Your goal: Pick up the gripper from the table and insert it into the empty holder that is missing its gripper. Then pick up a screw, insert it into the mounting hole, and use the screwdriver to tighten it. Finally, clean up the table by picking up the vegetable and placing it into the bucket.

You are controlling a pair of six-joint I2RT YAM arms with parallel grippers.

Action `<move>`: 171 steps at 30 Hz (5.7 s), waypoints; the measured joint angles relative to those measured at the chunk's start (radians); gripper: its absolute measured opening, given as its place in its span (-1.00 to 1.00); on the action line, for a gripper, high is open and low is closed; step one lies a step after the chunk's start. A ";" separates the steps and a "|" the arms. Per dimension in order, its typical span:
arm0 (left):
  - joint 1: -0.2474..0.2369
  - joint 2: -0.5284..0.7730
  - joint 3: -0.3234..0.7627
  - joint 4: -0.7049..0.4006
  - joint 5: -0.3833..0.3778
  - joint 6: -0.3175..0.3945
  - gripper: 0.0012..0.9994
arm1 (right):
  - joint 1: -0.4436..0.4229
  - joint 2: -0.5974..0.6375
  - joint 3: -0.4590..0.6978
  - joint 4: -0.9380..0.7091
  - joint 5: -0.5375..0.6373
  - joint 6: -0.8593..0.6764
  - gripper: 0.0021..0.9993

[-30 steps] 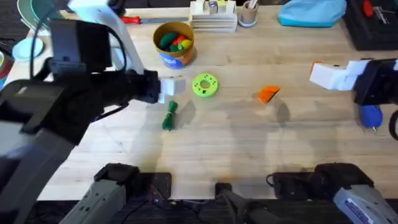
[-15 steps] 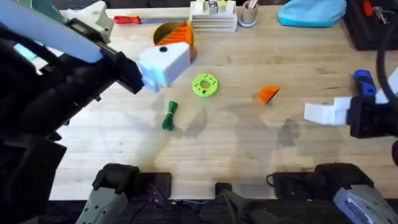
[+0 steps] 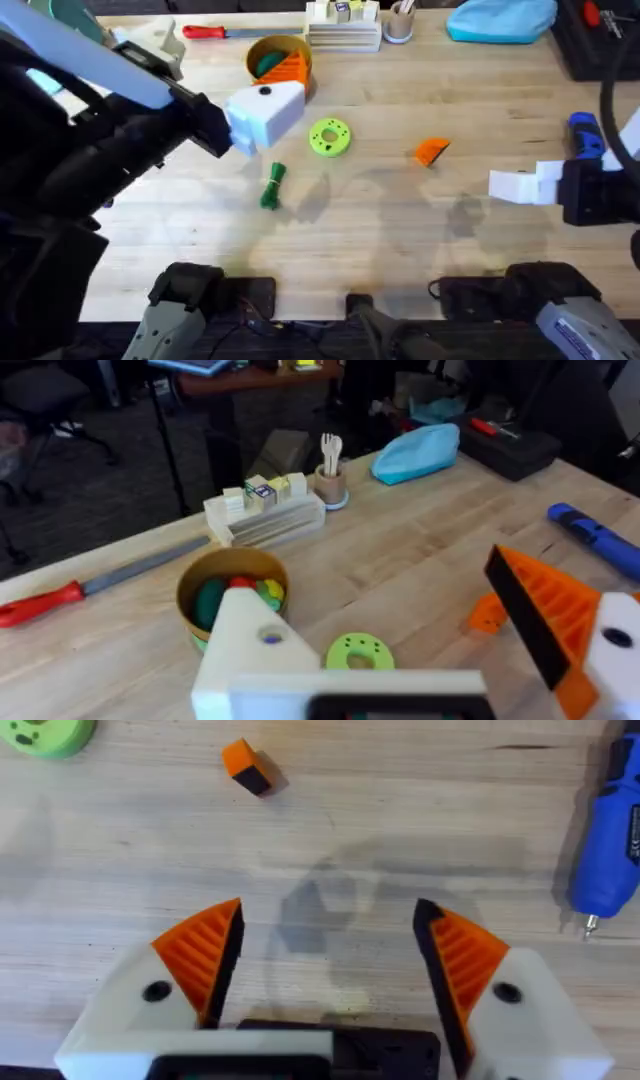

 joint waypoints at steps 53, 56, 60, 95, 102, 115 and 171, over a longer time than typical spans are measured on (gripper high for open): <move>0.000 -0.552 -0.738 0.314 -0.064 -0.124 0.99 | 0.000 0.000 0.000 0.000 0.000 0.000 0.98; 0.000 -0.552 -0.738 0.314 -0.064 -0.124 0.99 | 0.000 0.000 0.000 0.000 0.000 0.000 0.98; 0.000 -0.552 -0.738 0.314 -0.064 -0.124 0.99 | 0.000 0.000 0.000 0.000 0.000 0.000 0.98; 0.000 -0.552 -0.738 0.302 0.289 -0.125 0.99 | 0.000 0.177 -0.001 0.199 -0.268 -0.224 0.98; 0.000 -0.552 -0.738 0.287 0.475 -0.125 0.99 | 0.005 0.421 -0.003 0.323 -0.239 -0.225 0.98; 0.000 -0.552 -0.738 0.275 0.591 -0.125 0.99 | 0.122 0.710 -0.004 0.446 -0.171 -0.269 0.77; 0.000 -0.552 -0.738 0.275 0.591 -0.125 0.99 | 0.455 0.555 -0.407 1.486 -1.068 0.817 -0.99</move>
